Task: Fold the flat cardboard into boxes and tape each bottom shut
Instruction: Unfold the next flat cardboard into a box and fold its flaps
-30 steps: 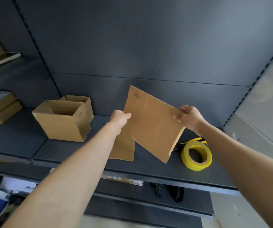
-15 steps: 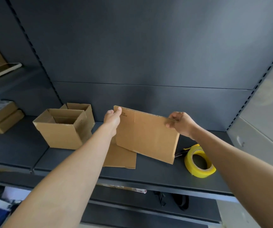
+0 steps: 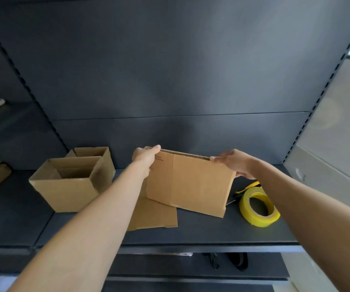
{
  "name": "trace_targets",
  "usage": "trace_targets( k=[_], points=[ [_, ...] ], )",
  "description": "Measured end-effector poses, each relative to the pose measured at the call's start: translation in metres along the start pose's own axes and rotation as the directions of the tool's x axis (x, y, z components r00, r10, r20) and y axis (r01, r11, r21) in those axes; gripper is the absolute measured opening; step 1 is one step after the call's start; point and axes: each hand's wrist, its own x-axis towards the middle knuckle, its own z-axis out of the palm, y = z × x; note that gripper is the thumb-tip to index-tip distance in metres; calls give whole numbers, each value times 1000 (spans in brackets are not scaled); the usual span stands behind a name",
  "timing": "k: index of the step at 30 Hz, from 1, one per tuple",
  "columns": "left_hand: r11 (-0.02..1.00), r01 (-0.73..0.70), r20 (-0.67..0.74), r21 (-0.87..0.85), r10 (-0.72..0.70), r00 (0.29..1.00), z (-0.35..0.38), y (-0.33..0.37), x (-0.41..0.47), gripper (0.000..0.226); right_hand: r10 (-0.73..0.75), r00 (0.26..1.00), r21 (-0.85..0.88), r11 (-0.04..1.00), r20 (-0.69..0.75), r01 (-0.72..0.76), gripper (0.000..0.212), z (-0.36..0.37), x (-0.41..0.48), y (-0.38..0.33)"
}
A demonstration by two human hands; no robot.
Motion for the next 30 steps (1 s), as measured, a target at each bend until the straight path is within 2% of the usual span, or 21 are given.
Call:
trace_targets(
  k=[5,9,11,16,23,27,30],
  points=[
    [1000,-13,13,-10,13,1000,1,0,2,59,120,984,149,979,129,-139,29,-5,0,-5],
    [1000,-30,38,0,30,999,2,-1,-1,40,182,967,144,967,176,-208,29,-4,-1,-8],
    [999,-41,45,10,41,998,2,0,-3,31,195,970,109,971,148,-212,33,-2,-1,-9],
    [998,-45,73,33,43,996,2,2,-8,24,168,985,-47,985,36,-167,41,4,-2,-13],
    [999,-43,138,3,42,990,1,0,-13,13,123,979,-78,987,-162,-137,45,7,5,-14],
    [999,-48,169,9,46,985,0,-4,-15,18,114,984,-79,989,-140,-126,43,5,5,-14],
    [997,-73,187,40,64,980,1,-5,-18,17,72,988,-226,969,-136,-102,48,6,2,-15]
  ],
)
